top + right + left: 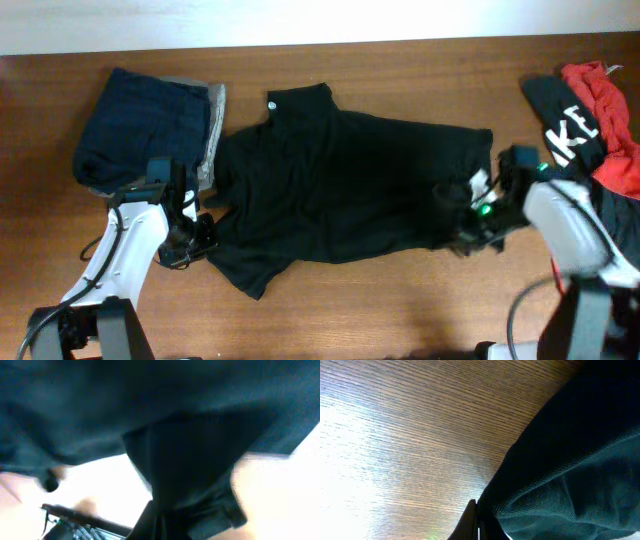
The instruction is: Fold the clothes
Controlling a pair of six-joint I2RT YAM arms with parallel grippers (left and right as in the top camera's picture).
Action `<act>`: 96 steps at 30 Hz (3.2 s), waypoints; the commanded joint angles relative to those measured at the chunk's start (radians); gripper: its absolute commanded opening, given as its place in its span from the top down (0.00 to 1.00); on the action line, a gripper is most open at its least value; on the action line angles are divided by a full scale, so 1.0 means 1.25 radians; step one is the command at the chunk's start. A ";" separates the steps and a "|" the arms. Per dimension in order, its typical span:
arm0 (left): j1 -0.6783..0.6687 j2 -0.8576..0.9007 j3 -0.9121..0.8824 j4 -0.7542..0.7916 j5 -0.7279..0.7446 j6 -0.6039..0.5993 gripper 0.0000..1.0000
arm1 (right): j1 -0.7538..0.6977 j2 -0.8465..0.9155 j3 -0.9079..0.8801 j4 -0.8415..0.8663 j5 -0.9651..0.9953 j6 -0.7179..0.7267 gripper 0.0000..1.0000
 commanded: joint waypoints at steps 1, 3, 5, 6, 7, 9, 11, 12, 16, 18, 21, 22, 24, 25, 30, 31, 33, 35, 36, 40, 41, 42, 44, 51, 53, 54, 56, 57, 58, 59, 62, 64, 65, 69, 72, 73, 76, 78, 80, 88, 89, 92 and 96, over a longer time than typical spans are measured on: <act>0.002 -0.008 -0.003 -0.001 -0.015 0.014 0.99 | 0.003 -0.089 0.168 -0.051 0.093 -0.009 0.96; 0.002 -0.008 -0.003 0.002 -0.016 0.026 0.99 | 0.003 -0.092 0.234 -0.052 0.175 0.032 0.96; 0.002 -0.008 -0.003 0.004 -0.028 0.025 0.99 | 0.003 -0.088 0.240 -0.025 0.211 0.052 0.96; 0.002 -0.008 -0.003 0.004 -0.038 0.026 0.99 | 0.003 -0.079 0.237 -0.012 0.226 0.054 0.96; 0.002 -0.008 -0.003 0.004 -0.044 0.026 0.99 | 0.003 -0.068 0.235 -0.005 0.231 0.054 0.96; 0.002 -0.008 -0.003 0.005 -0.055 0.034 0.99 | 0.003 -0.030 0.233 0.011 0.240 0.054 0.96; 0.002 -0.008 -0.003 0.009 -0.056 0.044 0.99 | 0.003 0.007 0.233 0.037 0.251 0.054 0.96; 0.002 -0.008 -0.003 0.012 -0.056 0.044 0.99 | 0.003 0.039 0.233 0.062 0.251 0.054 0.96; 0.002 -0.008 -0.003 0.021 -0.056 0.044 0.95 | 0.003 0.112 0.233 0.134 0.250 0.064 0.96; 0.002 -0.008 -0.003 0.027 -0.056 0.044 0.94 | 0.003 0.146 0.233 0.180 0.250 0.069 0.96; 0.002 -0.008 -0.003 0.045 -0.052 0.044 0.82 | 0.001 0.196 0.233 0.230 0.251 0.068 0.42; 0.002 -0.008 -0.003 0.048 -0.049 0.044 0.79 | -0.002 0.203 0.233 0.229 0.246 0.068 0.35; 0.002 -0.008 -0.003 0.053 -0.043 0.044 0.69 | -0.018 0.207 0.233 0.202 0.244 0.068 0.27; 0.002 -0.008 -0.003 0.053 -0.041 0.044 0.67 | -0.021 0.207 0.233 0.195 0.244 0.068 0.27; 0.002 -0.008 -0.003 0.056 0.069 0.134 0.58 | -0.047 0.207 0.208 0.119 0.212 0.027 0.38; 0.002 -0.008 -0.003 0.056 0.099 0.156 0.58 | -0.045 0.207 0.198 0.125 0.197 0.019 0.39; 0.002 -0.009 -0.002 0.056 0.163 0.197 0.58 | -0.035 0.207 0.147 0.182 0.178 0.017 0.47; 0.002 -0.011 -0.002 0.056 0.211 0.226 0.57 | -0.027 0.207 0.113 0.221 0.175 0.018 0.50; 0.002 -0.013 -0.002 0.055 0.252 0.248 0.57 | -0.022 0.207 0.092 0.241 0.172 0.018 0.50; 0.000 -0.013 -0.002 0.050 0.369 0.325 0.53 | -0.011 0.207 0.031 0.323 0.151 0.020 0.46; -0.004 -0.013 -0.002 0.049 0.377 0.331 0.52 | -0.010 0.207 0.026 0.328 0.147 0.020 0.50; -0.009 -0.013 -0.002 0.047 0.379 0.340 0.52 | -0.009 0.207 0.023 0.329 0.142 0.020 0.64; -0.028 -0.013 -0.002 0.047 0.379 0.340 0.52 | -0.009 0.202 0.026 0.327 0.129 0.020 0.81; -0.150 -0.013 -0.002 0.054 0.367 0.357 0.48 | -0.023 0.125 0.113 0.234 0.128 0.020 0.94; -0.181 -0.013 -0.002 0.056 0.334 0.357 0.43 | -0.023 0.092 0.144 0.192 0.130 0.020 0.94; -0.190 -0.013 -0.002 0.058 0.321 0.357 0.43 | -0.023 0.085 0.147 0.186 0.130 0.020 0.94; -0.213 -0.012 -0.002 0.068 0.287 0.353 0.40 | -0.023 0.056 0.151 0.172 0.130 0.020 0.94; -0.235 -0.012 -0.002 0.082 0.250 0.354 0.40 | -0.023 0.038 0.151 0.167 0.129 0.020 0.94; -0.250 -0.012 -0.002 0.089 0.225 0.353 0.40 | -0.023 0.030 0.151 0.167 0.130 0.020 0.94; -0.265 -0.012 -0.002 0.094 0.208 0.354 0.40 | -0.023 0.024 0.151 0.166 0.130 0.019 0.94; -0.337 -0.012 -0.002 0.117 0.150 0.354 0.39 | -0.023 0.012 0.151 0.163 0.130 0.020 0.94; -0.389 -0.010 -0.002 0.124 0.075 0.347 0.37 | -0.023 0.012 0.151 0.163 0.129 0.020 0.94; -0.413 -0.008 -0.002 0.127 0.044 0.335 0.37 | -0.023 0.012 0.151 0.163 0.127 0.020 0.94; -0.499 0.010 -0.002 0.132 -0.036 0.298 0.38 | -0.023 0.012 0.151 0.163 0.127 0.020 0.94; -0.537 0.029 -0.002 0.153 -0.093 0.297 0.38 | -0.023 0.012 0.151 0.164 0.127 0.020 0.94; -0.547 0.039 -0.002 0.156 -0.107 0.297 0.44 | -0.023 0.012 0.151 0.164 0.127 0.020 0.94; -0.552 0.042 -0.002 0.149 -0.123 0.233 0.56 | -0.023 0.012 0.151 0.163 0.127 0.019 0.94; -0.538 0.023 -0.001 0.145 -0.152 0.149 0.57 | -0.023 0.012 0.151 0.163 0.127 0.019 0.94; -0.507 -0.029 0.004 0.114 -0.150 0.066 0.56 | -0.023 0.012 0.151 0.163 0.127 0.019 0.94; -0.347 -0.182 -0.045 -0.034 -0.031 0.023 0.49 | -0.023 0.012 0.151 0.160 0.127 0.019 0.94; -0.338 -0.181 -0.065 -0.026 -0.005 0.023 0.49 | -0.023 0.012 0.151 0.159 0.127 0.019 0.94; -0.314 -0.181 -0.147 0.029 0.038 -0.042 0.45 | -0.023 0.012 0.151 0.155 0.127 0.019 0.94; -0.289 -0.181 -0.190 0.039 0.049 -0.164 0.27 | -0.023 0.012 0.151 0.148 0.127 0.016 0.94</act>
